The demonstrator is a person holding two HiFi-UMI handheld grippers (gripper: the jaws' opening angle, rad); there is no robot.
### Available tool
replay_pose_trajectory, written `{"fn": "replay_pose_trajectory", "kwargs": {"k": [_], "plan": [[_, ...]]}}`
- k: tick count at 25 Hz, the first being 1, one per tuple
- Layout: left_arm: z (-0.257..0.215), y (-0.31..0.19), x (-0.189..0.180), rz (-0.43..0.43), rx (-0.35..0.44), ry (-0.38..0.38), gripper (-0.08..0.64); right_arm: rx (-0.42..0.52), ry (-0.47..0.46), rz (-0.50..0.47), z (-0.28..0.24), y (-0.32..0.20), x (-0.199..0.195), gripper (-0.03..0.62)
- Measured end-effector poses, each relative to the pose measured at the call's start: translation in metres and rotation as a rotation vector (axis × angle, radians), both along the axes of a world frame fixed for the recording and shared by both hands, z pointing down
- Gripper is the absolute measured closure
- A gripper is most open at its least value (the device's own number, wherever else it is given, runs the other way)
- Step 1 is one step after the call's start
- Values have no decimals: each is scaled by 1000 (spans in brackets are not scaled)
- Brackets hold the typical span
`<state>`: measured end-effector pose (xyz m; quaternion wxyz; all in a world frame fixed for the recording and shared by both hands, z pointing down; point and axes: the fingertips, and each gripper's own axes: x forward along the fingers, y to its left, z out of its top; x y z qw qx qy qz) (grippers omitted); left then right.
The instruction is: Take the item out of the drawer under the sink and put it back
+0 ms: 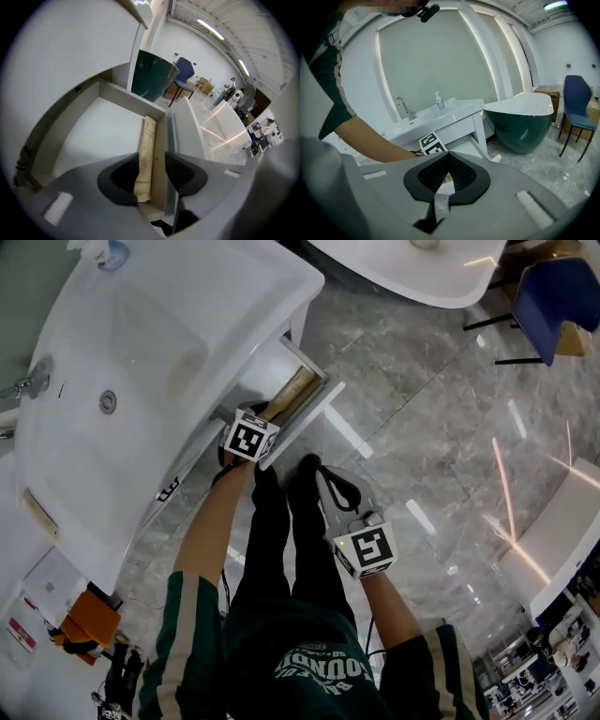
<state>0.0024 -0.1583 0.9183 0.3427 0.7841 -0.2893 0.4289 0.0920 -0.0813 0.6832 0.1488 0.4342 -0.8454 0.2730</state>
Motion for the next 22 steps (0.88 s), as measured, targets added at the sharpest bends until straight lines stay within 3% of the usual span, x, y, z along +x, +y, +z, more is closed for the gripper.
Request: {"fn": "replay_pose_trajectory", "kwargs": {"k": [2, 6, 9, 14, 18, 22], "plan": [[14, -1, -3, 7, -27, -30, 350, -23, 2, -6, 6, 3, 1, 591], [23, -21, -4, 52, -2, -111, 350, -51, -1, -4, 19, 6, 6, 591], [36, -21, 12, 89, -52, -94, 350, -60, 0, -1, 24, 4, 11, 591], [49, -17, 19, 192, -88, -162, 356, -80, 10, 9, 24, -1, 17, 591], [58, -14, 19, 217, -110, -187, 364, -95, 8, 10, 28, 2, 19, 591], [59, -16, 18, 211, -114, -183, 421, -105, 8, 11, 29, 3, 22, 591]]}}
